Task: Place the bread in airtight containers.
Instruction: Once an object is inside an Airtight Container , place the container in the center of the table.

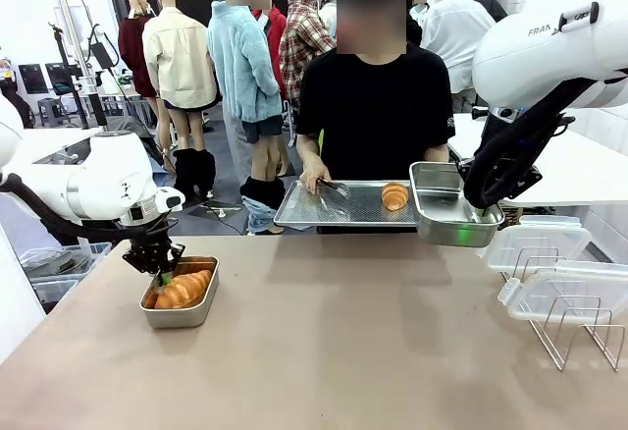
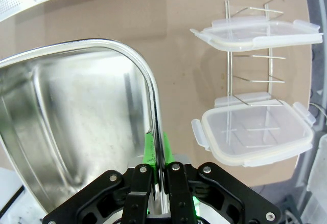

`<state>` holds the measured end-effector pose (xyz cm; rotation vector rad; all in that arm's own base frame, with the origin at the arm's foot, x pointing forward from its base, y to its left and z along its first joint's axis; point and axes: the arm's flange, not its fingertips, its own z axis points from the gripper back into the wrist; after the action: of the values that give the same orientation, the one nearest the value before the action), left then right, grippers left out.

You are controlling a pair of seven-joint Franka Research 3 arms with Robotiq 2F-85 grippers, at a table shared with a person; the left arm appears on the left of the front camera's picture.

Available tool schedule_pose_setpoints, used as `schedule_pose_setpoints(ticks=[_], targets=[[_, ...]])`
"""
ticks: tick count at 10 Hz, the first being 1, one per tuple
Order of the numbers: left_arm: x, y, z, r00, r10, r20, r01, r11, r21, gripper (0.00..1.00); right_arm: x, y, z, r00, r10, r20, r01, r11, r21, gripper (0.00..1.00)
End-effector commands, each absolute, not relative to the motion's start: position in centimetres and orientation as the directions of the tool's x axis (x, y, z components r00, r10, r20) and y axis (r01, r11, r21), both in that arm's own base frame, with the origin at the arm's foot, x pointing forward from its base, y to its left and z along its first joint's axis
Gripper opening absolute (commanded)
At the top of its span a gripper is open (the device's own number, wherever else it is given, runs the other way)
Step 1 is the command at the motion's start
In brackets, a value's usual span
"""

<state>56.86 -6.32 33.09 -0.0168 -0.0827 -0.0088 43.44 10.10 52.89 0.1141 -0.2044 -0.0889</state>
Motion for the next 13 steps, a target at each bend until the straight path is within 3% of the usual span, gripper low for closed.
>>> schedule_pose_setpoints(ticks=[1,2,3,9,13], targets=[[56.0,-6.1,34.3,0.993,-0.038,0.11,0.04,0.999,-0.015,0.59,43.5,10.1,52.9,0.972,-0.101,0.212,0.074,0.989,0.129,0.0],[55.8,-6.0,35.0,0.993,-0.055,0.101,0.055,0.998,-0.001,0.79,43.5,10.1,52.9,0.972,-0.101,0.212,0.074,0.989,0.129,0.0],[55.6,-5.7,35.7,0.992,-0.068,0.105,0.07,0.997,-0.018,0.92,43.5,10.1,52.9,0.972,-0.101,0.212,0.074,0.989,0.129,0.0],[53.2,-0.1,44.2,0.964,-0.066,0.259,0.07,0.998,-0.008,0.92,43.5,10.1,52.9,0.972,-0.101,0.212,0.074,0.989,0.129,0.0],[52.2,8.5,48.6,0.959,0.059,0.278,-0.078,0.995,0.056,0.92,43.5,10.1,52.9,0.972,-0.101,0.212,0.074,0.989,0.129,0.0]])
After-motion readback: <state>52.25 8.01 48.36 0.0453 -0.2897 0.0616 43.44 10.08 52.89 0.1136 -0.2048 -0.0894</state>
